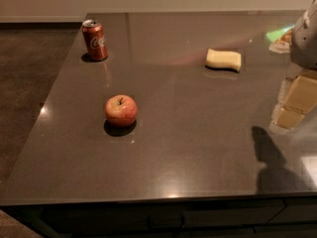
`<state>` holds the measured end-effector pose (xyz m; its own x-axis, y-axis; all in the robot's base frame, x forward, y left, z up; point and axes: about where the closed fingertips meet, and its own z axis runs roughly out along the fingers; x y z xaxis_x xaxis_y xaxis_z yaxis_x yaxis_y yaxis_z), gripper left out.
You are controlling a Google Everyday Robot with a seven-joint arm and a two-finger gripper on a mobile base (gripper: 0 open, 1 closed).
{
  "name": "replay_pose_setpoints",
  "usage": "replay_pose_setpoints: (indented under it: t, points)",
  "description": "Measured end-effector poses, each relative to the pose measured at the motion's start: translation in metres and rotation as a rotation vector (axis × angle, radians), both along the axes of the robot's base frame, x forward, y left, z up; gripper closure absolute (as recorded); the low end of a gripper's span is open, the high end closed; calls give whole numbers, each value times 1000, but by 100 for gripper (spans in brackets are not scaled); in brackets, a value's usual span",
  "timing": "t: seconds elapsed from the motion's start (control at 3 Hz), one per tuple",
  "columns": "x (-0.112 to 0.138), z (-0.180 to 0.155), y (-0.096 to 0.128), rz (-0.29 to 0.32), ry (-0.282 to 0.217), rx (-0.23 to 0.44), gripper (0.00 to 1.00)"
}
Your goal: Move sponge near apple
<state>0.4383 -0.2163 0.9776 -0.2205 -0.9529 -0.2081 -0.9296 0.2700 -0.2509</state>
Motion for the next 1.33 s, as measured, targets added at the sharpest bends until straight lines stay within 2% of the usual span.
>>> replay_pose_setpoints:
  t: [0.33, 0.67, 1.0, 1.33]
  points:
    - [3, 1, 1, -2, -4, -9, 0]
    - [37, -7, -3, -22, -16, -3, 0]
    - [101, -26, -12, -85, -34, 21, 0]
    - [164, -48, -33, -188, -44, 62, 0]
